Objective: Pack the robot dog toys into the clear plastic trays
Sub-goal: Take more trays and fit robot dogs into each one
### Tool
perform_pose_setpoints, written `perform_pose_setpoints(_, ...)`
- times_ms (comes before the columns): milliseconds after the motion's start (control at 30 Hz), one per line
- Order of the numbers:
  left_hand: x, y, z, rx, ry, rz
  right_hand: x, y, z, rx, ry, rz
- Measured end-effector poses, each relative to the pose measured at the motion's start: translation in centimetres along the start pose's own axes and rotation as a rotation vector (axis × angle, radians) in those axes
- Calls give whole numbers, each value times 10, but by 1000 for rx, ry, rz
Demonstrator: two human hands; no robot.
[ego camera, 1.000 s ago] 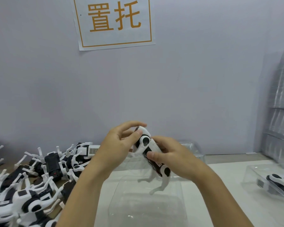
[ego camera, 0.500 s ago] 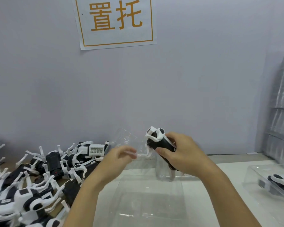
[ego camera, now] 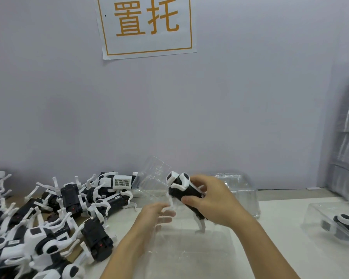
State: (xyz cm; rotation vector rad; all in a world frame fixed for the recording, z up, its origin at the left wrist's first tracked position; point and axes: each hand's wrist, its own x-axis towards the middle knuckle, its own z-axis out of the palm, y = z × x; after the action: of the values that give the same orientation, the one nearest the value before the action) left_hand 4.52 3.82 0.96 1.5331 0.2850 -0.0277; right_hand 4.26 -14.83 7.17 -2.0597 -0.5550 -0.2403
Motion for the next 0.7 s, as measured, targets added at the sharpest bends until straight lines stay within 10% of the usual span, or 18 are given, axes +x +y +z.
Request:
perform_pose_setpoints(267,-4,-2,0,-133,-41,23,-4,7,13,-227,-300,126)
perform_pose_setpoints(700,-2,-2,1,-51,-20,58,0,16,0,1,-16,111)
